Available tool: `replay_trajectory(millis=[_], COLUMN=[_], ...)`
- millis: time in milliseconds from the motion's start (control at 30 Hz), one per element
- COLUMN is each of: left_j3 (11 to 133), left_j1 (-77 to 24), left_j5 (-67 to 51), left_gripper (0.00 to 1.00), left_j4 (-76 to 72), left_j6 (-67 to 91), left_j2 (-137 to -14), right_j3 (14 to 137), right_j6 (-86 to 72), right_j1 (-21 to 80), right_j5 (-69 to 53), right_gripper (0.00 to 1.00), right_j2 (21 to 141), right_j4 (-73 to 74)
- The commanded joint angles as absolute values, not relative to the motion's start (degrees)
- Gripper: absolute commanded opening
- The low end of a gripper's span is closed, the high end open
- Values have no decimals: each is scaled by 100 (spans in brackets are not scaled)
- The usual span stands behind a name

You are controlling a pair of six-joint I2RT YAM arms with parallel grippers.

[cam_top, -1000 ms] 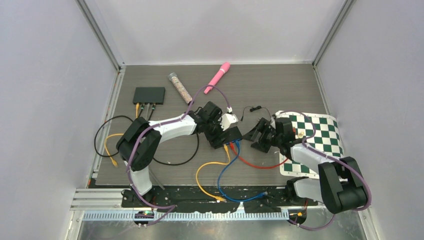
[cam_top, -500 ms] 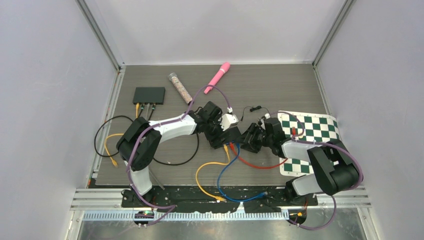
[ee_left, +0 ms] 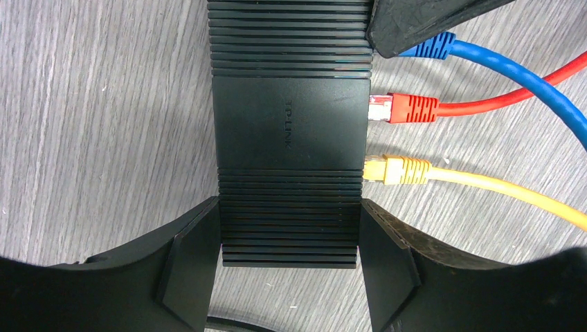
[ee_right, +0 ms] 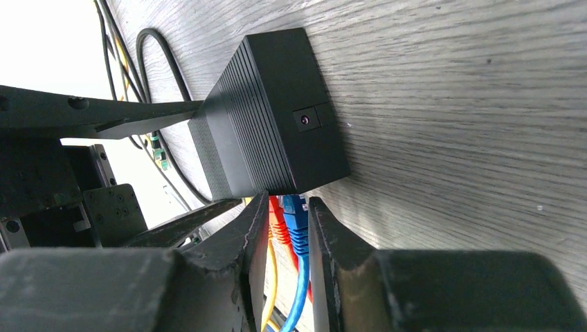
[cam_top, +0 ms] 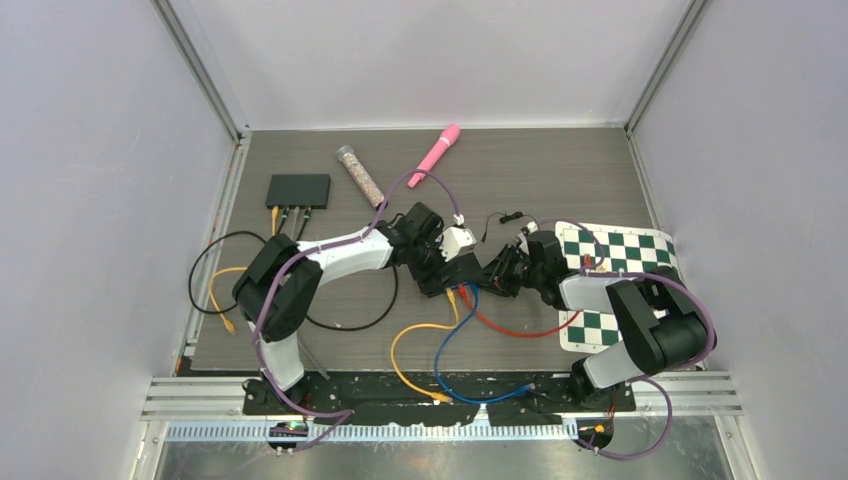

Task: Pull the plug from the switch port
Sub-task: Pull the connector from the switch port.

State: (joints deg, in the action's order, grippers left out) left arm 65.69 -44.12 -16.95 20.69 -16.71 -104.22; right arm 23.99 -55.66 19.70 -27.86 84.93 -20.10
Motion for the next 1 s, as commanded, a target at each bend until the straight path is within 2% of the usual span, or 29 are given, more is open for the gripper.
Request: replay_trajectory(millis=[0,100,167,300,733,967], left_j3=[6446,6462,6458,6457,6280,6338], left_j1=[-4465,-4465,-4465,-4465,-4465,-4465], left_j5=[-1913,-1909,-1907,-1896,-1692,-1739], left_gripper=[61,61,61,61,61,61], left_j4=[2749,2768,2769,2765,2425,2545], left_j6=[-1582,-1582,-1579,-1578,-1550,-1495], left_j2=[-10547,-10565,-10560,-10559,-10445,-10522], right_j3=[2436,2477,2521,2461,2615,2571], right_j6=[-5535,-5466,-5407,-5358,-4751,-4611], right_j1=[1951,1951,1945,1909,1893,1898], right_j5=[-2694,-2721,-2791,-2796,-2724,-2871], right_gripper=[22,22,32,38,40,30], right_j2=[8482,8441,8395,8294,8079,8116], right_j4=[-2257,-2220,-2197,-2132,-1727,-1702])
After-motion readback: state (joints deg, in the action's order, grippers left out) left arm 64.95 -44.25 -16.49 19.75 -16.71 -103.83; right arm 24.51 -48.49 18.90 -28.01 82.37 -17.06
